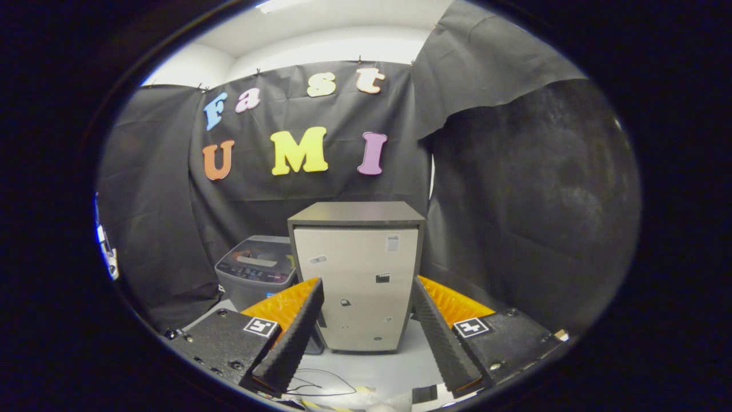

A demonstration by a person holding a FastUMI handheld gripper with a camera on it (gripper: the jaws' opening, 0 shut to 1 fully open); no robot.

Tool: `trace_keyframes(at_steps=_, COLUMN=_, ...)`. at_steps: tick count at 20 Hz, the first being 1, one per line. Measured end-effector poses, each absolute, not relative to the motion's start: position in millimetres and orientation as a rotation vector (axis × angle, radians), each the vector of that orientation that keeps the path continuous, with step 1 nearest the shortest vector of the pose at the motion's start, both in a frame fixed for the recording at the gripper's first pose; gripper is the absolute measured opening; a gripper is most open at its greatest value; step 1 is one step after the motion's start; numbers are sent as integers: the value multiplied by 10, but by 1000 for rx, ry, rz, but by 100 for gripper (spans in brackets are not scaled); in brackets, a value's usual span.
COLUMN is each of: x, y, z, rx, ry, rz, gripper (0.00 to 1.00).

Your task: Put the clothes into the washing machine and then close the washing machine lid.

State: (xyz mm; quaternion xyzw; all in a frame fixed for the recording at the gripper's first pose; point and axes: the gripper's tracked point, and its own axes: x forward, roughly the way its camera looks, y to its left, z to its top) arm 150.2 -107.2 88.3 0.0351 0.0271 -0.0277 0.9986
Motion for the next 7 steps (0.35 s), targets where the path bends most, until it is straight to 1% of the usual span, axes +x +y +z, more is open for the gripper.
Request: trace_keyframes(at_steps=7, x=1394, y=-1036, z=940, rx=66, ry=44, rz=-42, gripper=97)
